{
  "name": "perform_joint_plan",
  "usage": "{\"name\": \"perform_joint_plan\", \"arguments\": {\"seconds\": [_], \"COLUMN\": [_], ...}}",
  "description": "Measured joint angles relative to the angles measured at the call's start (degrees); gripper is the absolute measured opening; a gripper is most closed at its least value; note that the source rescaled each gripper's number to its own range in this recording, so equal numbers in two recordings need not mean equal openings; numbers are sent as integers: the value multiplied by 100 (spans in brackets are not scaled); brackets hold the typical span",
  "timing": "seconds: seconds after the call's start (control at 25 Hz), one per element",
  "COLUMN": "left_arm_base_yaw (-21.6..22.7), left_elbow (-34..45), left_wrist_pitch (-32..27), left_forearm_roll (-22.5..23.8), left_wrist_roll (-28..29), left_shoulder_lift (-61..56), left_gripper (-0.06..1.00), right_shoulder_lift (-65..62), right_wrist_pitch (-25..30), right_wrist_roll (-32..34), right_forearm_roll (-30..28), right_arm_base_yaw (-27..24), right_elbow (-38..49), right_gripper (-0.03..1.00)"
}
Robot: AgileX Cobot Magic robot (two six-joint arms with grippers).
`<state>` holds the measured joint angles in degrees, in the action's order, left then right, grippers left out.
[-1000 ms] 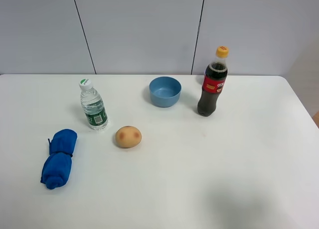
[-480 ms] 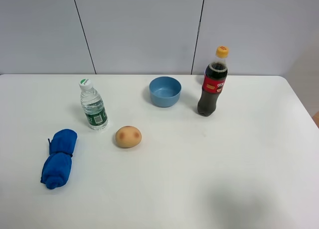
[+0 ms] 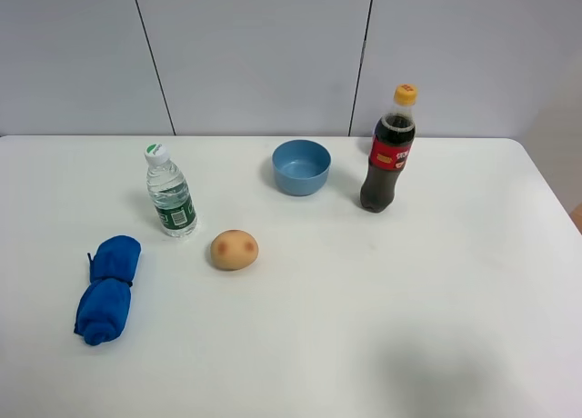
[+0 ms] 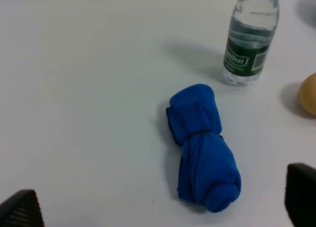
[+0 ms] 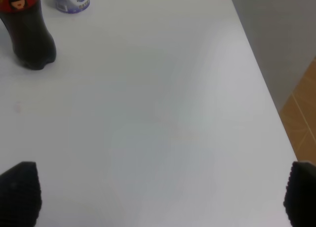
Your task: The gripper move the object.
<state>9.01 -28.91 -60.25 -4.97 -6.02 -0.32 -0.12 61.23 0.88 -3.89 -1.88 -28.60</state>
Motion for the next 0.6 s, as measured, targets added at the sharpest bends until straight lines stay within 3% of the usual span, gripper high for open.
{"name": "perform_joint_plan", "arguments": {"seconds": [0.6], "left_arm_base_yaw": [0], "left_elbow": [0], "left_wrist_pitch": [0], "left_forearm_roll": [18], "left_wrist_roll": [8], "left_shoulder_lift": [0], "left_gripper": [100], "right_shoulder_lift": [0], "right_wrist_pitch": [0], "right_wrist_roll": [0], "right_forearm_roll": [0], "right_arm_base_yaw": [0], "right_elbow": [0], "right_gripper": [100]}}
